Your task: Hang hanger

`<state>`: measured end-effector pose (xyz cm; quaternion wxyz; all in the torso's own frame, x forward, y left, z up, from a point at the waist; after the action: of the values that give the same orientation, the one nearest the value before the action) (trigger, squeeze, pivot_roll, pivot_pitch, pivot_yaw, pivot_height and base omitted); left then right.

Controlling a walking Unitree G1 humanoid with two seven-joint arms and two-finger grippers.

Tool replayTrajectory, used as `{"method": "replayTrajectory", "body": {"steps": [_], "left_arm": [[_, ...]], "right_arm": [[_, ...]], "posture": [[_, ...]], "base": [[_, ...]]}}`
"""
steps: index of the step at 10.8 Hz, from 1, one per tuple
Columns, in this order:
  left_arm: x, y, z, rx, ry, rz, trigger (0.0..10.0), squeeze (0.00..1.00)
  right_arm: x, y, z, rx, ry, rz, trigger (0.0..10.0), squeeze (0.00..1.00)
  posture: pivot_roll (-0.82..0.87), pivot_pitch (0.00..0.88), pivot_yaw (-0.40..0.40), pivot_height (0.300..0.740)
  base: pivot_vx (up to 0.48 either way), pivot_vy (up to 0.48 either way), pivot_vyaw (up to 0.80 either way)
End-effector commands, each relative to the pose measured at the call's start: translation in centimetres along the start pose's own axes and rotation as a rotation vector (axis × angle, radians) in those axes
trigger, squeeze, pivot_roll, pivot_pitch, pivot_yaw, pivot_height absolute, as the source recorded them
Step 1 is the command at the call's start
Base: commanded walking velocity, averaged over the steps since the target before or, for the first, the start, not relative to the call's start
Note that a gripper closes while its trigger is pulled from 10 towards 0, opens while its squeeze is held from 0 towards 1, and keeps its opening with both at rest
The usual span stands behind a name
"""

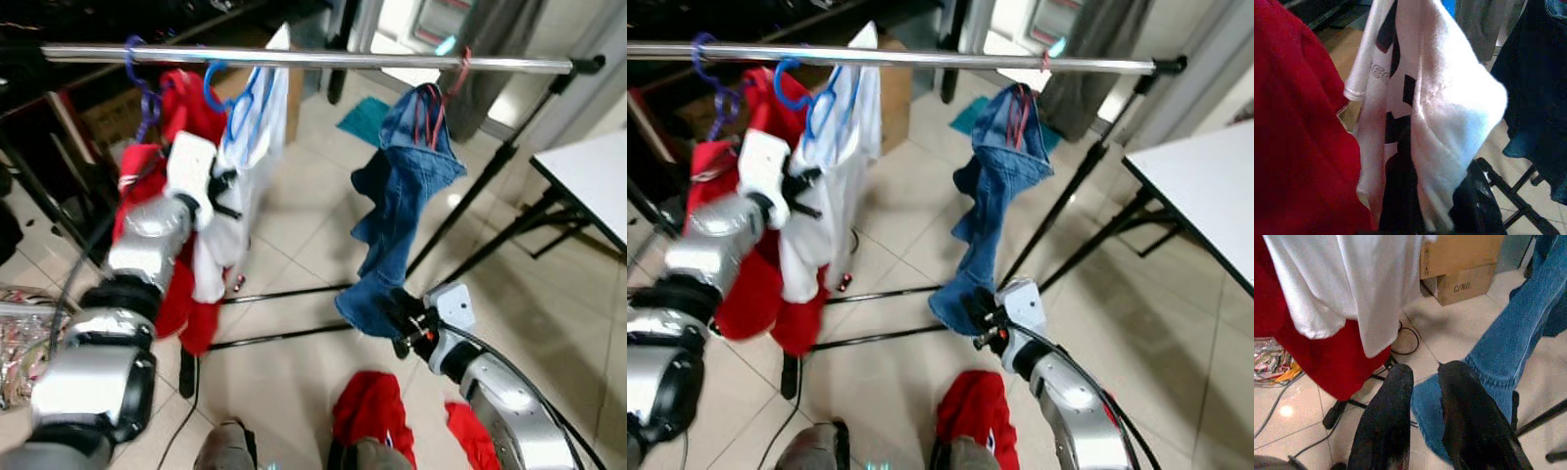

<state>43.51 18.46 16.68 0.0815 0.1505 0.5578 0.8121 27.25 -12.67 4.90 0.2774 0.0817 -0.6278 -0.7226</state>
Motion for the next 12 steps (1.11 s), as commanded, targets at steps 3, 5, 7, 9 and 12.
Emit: {"method": "replayTrajectory", "body": {"steps": [3,5,7,9,12], "left_arm": [[0.0,3.2,-0.2,-0.096,-0.052,-0.057,10.0,0.00],[0.1,2.3,0.1,-0.086,-0.034,-0.009,10.0,0.00],[0.5,2.6,2.4,-0.039,0.051,0.001,10.0,0.00],[0.7,3.1,4.0,-0.028,0.119,-0.002,10.0,0.00],[0.8,5.0,5.1,-0.042,0.128,-0.050,10.0,0.00]], "right_arm": [[0.5,-0.3,0.0,-0.012,-0.016,0.016,10.0,0.00],[0.2,-0.3,0.1,-0.016,-0.014,0.017,10.0,0.00],[0.2,-0.2,0.1,-0.014,-0.013,0.018,10.0,0.00],[0.2,-0.2,0.0,-0.014,-0.016,0.018,10.0,0.00],[0.3,-0.2,-0.1,-0.017,-0.028,0.017,10.0,0.00]], "posture": [[0.12,0.180,-0.093,0.740],[0.12,0.178,-0.093,0.740],[0.13,0.173,-0.096,0.740],[0.12,0.170,-0.097,0.740],[0.11,0.167,-0.094,0.740]], "base": [[0.000,0.000,0.00],[0.000,0.000,0.00],[0.000,0.000,0.00],[0.000,0.000,0.00],[0.000,0.000,0.00]]}}
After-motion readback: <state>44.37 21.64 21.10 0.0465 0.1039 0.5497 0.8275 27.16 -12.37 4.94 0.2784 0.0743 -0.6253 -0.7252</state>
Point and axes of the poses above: a point about 5 cm out from each wrist's last joint towards the gripper, its own x axis pointing back from the gripper into the wrist, its own y axis along the axis of the wrist's last joint, z = x × y, the point moved 5 cm from there along -x, pointing out of the wrist towards the gripper, and after that the axes turned 8 degrees about -x, right-handed, at the moved point
